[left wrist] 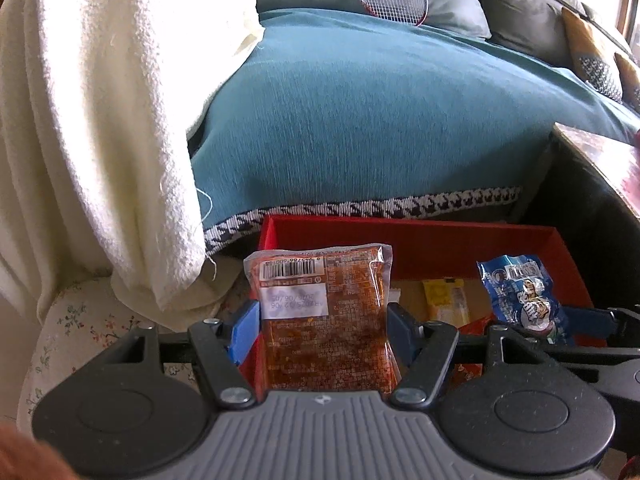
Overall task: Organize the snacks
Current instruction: 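Lift both held packets and carry them over the red box, then lower both packets into the red box and open both grippers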
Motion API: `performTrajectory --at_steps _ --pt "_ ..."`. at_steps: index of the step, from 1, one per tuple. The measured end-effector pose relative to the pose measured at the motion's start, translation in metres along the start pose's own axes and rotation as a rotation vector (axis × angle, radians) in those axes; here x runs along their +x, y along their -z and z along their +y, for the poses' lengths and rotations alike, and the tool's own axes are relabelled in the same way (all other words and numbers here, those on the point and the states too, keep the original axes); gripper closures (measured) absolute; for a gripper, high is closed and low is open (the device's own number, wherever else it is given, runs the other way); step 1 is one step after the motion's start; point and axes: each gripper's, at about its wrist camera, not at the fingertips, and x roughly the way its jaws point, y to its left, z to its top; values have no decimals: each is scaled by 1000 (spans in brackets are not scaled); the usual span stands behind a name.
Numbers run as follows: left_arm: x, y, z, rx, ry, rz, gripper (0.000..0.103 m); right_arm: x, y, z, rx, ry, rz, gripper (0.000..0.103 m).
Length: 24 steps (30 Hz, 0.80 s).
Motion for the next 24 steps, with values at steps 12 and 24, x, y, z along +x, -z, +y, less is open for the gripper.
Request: performTrajectory --at_steps 12,24 --pt "7 -1 -1 5 -7 11 43 12 -5 5 -10 19 33 29" --pt "9 0 -2 22 -11 13 42 18 -6 7 -25 39 54 28"
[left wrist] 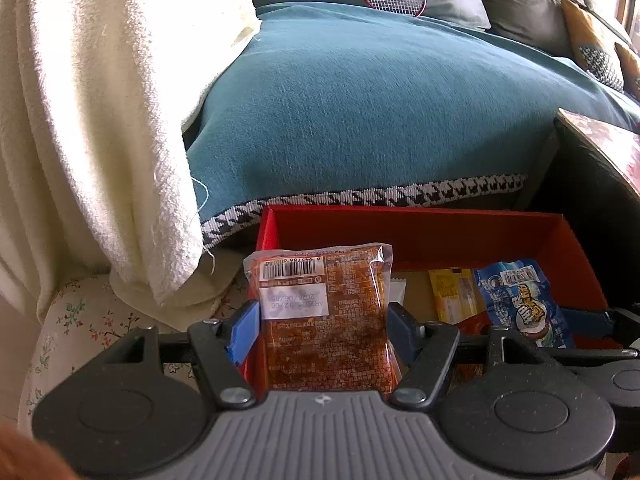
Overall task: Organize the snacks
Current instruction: 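Lower both packets into the red box and open both grippers, then withdraw both grippers and move them toward the wrappers left on the bed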
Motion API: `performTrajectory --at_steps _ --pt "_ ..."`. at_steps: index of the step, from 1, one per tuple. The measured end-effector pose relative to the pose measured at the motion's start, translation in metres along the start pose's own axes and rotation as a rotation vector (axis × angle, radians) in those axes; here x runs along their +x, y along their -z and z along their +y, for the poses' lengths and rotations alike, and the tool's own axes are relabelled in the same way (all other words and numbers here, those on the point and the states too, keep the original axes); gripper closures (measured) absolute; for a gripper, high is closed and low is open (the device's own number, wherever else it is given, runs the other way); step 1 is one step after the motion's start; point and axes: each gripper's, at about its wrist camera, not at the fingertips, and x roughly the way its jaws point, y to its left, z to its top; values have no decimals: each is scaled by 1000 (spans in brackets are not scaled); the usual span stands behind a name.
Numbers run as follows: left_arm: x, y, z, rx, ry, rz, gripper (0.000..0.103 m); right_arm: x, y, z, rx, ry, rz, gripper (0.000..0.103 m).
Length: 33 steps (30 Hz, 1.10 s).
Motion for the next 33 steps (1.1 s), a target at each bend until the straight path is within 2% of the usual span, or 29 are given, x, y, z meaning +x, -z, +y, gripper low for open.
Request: performTrajectory --at_steps 5,8,15,26,30,33 --pt "1 -4 0 -1 9 22 39 4 1 1 -12 19 28 26" --pt "-2 -7 -3 11 10 13 39 4 2 2 -17 29 34 21" --pt "-18 -12 -2 22 -6 -16 39 -7 2 -1 -28 50 21 20" --pt "-70 4 11 12 36 -66 38 -65 22 10 -97 48 -50 17" --pt "-87 20 19 15 45 -56 38 -92 38 23 -135 50 -84 16" --pt "-99 33 24 16 55 -44 38 -106 54 29 -143 26 -78 16"
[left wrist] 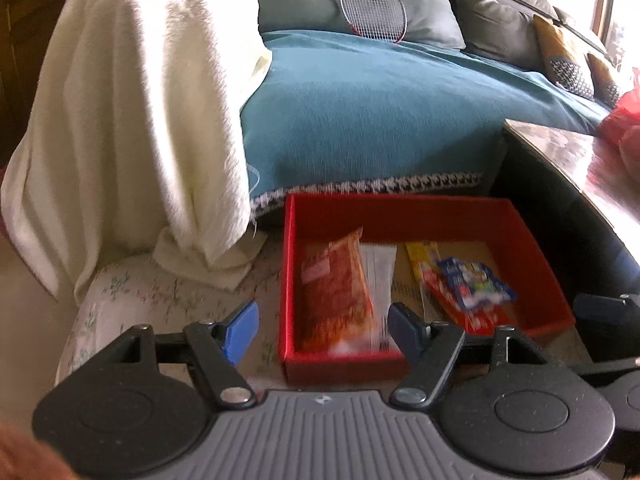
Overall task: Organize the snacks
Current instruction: 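Withdraw both grippers and move them toward the wrappers left on the bed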
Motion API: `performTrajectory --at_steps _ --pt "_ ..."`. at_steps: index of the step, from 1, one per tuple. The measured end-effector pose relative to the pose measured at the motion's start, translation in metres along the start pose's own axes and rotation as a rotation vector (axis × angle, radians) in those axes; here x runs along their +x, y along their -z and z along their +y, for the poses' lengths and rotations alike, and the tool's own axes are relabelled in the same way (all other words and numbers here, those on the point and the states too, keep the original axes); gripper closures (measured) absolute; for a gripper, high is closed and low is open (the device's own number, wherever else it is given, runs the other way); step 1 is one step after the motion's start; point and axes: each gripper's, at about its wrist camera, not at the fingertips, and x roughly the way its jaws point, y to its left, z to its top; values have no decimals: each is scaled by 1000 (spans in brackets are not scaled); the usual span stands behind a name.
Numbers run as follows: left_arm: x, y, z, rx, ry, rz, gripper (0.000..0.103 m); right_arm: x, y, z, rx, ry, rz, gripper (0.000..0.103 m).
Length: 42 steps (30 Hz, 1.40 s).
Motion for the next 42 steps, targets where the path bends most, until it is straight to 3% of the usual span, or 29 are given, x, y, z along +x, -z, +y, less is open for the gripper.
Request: performTrajectory --at_steps 8,19,42 --pt "-23 34 0 56 28 45 37 -19 35 22 -30 -27 50 11" --pt "-24 71 -14 175 28 123 36 -18 67 37 -65 -25 130 11" --pt "-22 82 -5 209 -8 147 36 -8 69 43 -69 -61 159 13"
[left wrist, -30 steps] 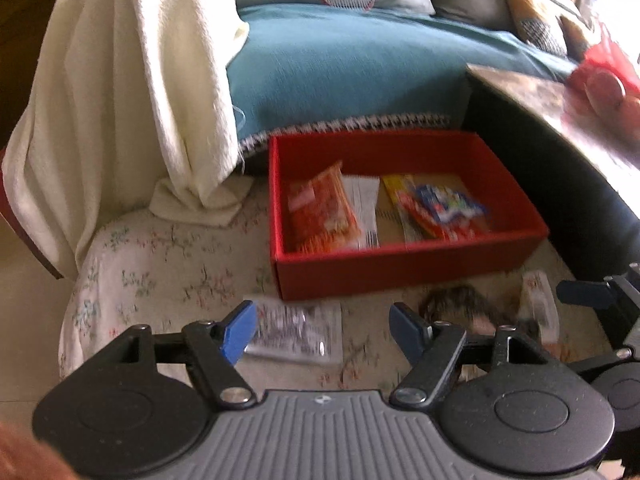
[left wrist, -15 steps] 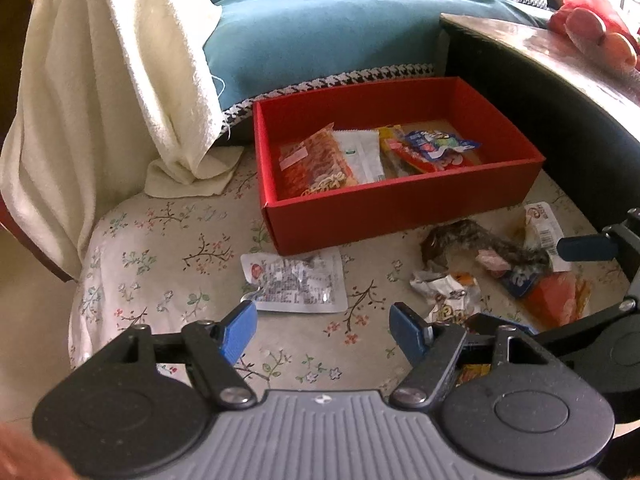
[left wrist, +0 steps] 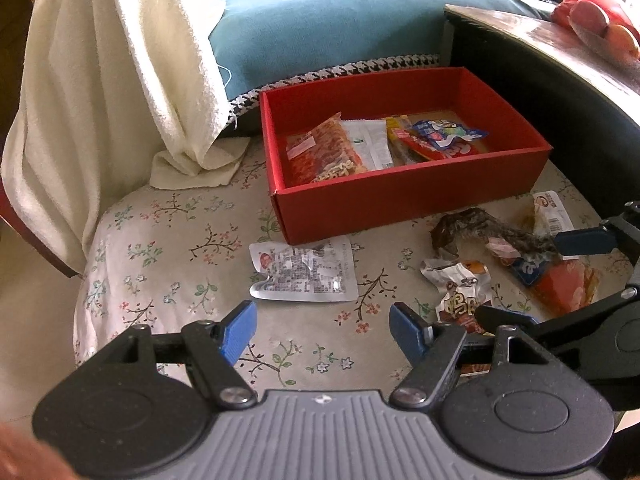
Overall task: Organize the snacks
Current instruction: 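Withdraw both grippers and move them toward the wrappers left on the bed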
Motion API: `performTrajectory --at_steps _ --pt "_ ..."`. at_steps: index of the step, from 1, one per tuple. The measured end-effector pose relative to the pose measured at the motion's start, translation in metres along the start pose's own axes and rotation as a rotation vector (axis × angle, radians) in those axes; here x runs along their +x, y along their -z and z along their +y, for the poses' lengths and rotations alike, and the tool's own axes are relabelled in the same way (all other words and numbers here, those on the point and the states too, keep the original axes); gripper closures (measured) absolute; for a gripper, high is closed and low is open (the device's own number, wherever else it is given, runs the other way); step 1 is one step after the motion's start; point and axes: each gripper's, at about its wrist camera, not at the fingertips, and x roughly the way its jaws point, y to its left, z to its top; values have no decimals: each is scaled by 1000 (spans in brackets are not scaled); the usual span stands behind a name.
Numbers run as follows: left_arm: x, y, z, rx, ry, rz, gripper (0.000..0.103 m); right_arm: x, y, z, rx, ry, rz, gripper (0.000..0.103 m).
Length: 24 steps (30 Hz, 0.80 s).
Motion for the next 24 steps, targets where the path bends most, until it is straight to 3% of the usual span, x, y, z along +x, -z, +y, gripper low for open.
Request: performTrajectory --at_steps 12,24 --pt "-1 0 1 8 -17 -7 36 5 -1 0 21 -32 11 18" --pt "-1 2 5 60 -120 -45 35 13 -1 5 36 -75 38 19"
